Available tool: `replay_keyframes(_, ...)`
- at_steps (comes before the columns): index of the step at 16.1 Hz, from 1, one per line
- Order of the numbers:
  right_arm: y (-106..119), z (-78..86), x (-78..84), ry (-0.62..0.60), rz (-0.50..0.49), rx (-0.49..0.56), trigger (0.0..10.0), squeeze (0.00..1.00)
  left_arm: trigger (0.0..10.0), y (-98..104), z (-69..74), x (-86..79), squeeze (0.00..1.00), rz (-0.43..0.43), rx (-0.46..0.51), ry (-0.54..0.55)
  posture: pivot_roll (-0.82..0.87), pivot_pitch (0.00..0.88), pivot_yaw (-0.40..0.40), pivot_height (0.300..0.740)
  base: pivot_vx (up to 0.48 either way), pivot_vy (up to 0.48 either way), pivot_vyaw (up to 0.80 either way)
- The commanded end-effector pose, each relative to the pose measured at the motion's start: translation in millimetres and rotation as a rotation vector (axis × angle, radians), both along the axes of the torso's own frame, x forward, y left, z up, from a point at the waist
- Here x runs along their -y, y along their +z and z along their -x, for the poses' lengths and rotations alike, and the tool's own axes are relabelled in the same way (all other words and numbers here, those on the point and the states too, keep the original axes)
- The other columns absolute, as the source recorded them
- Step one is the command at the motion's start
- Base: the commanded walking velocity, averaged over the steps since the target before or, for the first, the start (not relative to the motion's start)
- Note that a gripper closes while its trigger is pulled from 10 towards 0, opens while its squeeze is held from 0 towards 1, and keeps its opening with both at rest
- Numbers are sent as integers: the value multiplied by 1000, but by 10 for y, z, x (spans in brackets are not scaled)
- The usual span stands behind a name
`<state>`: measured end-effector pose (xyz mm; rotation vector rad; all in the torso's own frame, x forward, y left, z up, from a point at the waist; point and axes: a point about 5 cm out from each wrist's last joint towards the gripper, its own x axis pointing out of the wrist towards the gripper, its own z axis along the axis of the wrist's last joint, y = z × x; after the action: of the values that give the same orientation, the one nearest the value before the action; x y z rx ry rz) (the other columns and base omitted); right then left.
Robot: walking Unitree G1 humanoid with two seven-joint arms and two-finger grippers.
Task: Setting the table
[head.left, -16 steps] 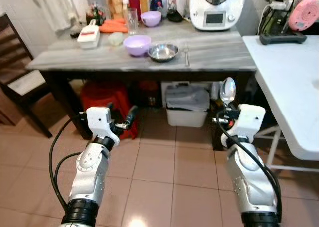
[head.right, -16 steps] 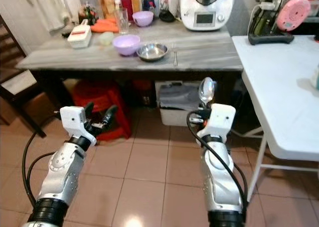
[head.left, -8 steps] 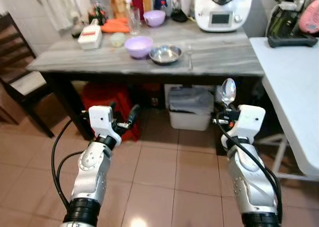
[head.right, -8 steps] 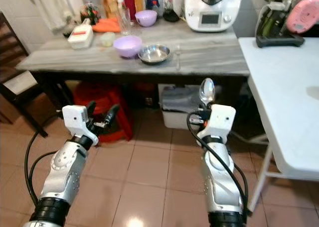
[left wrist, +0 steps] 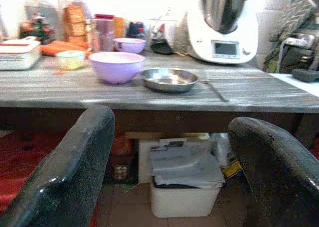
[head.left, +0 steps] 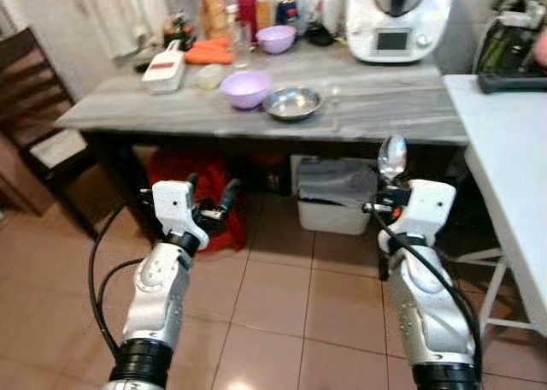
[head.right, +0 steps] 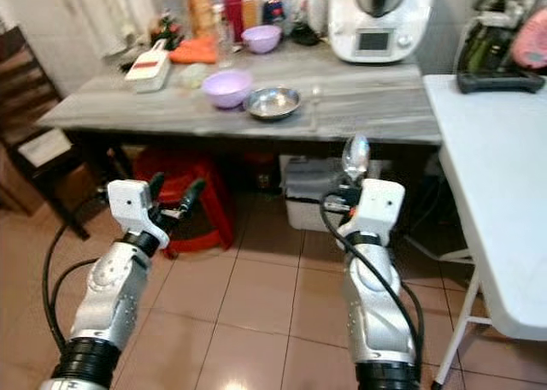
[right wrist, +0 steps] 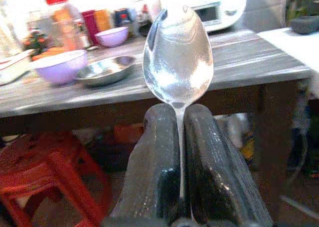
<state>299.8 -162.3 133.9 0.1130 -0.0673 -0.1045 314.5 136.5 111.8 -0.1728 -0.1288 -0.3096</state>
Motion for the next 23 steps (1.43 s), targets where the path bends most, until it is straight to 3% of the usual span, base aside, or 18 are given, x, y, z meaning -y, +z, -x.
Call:
replay_keyframes(1, 18, 2, 37, -15, -9, 8, 10000, 0, 10000, 13, -7, 54, 0, -3, 2, -18, -91, 26, 84, 740, 300, 0, 0)
replay_keyframes(5, 21, -1, 35, -15, -9, 13, 10000, 0, 10000, 14, -7, 64, 0, -1, 2, -20, -90, 27, 83, 740, 296, 0, -594)
replay_keyframes(23, 28, 10, 24, 9, 11, 20, 10000, 0, 10000, 21, -4, 113, 0, 6, 6, -33, -94, 31, 81, 740, 429, 0, 0)
